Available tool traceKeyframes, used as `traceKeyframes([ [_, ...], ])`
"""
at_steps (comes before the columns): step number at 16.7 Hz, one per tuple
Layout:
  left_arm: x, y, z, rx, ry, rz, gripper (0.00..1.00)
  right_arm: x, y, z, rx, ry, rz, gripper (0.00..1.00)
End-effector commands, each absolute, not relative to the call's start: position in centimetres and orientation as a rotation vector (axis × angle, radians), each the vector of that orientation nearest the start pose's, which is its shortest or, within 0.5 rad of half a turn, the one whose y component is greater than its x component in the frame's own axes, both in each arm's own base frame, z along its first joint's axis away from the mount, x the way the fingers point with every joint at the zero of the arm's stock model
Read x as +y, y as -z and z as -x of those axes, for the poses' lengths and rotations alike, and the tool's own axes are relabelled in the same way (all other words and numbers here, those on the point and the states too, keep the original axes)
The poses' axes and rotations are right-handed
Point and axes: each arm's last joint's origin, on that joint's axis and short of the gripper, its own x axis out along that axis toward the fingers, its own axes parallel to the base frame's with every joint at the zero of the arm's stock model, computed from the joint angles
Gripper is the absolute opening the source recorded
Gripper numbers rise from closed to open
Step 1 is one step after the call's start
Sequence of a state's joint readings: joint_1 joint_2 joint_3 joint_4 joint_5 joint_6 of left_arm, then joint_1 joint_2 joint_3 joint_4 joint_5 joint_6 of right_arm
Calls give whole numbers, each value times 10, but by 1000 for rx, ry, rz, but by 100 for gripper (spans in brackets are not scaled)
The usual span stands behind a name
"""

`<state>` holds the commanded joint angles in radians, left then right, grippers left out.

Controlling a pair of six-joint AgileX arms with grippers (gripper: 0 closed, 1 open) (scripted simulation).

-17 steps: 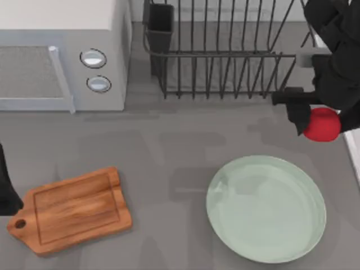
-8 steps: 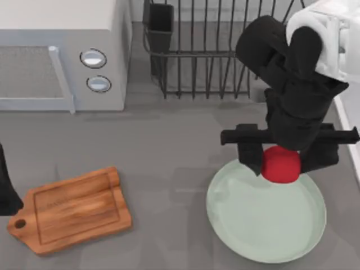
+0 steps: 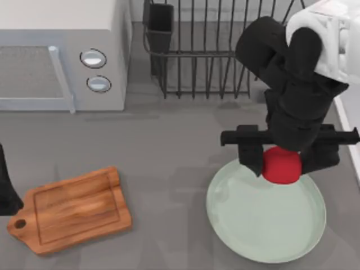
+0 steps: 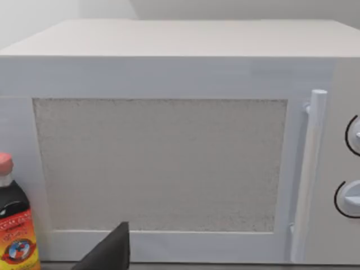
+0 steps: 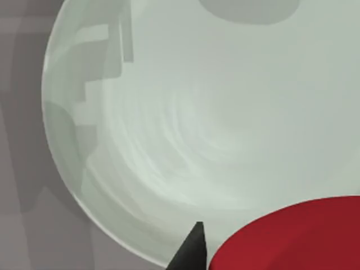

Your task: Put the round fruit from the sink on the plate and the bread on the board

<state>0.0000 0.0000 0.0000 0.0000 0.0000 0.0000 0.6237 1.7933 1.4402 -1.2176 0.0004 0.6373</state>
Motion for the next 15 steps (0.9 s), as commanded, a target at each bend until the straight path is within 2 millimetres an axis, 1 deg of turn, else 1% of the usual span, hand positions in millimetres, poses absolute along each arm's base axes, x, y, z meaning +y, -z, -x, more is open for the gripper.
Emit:
traceKeyframes([
  [10, -1, -160, -106, 0, 0, 0, 100, 198, -230, -270, 1571, 8, -8, 98],
  [11, -1, -160, -106, 0, 0, 0, 100, 198, -230, -270, 1571, 8, -8, 100],
  [15, -1, -160, -106, 0, 0, 0, 100, 198, -230, -270, 1571, 8, -8, 100],
])
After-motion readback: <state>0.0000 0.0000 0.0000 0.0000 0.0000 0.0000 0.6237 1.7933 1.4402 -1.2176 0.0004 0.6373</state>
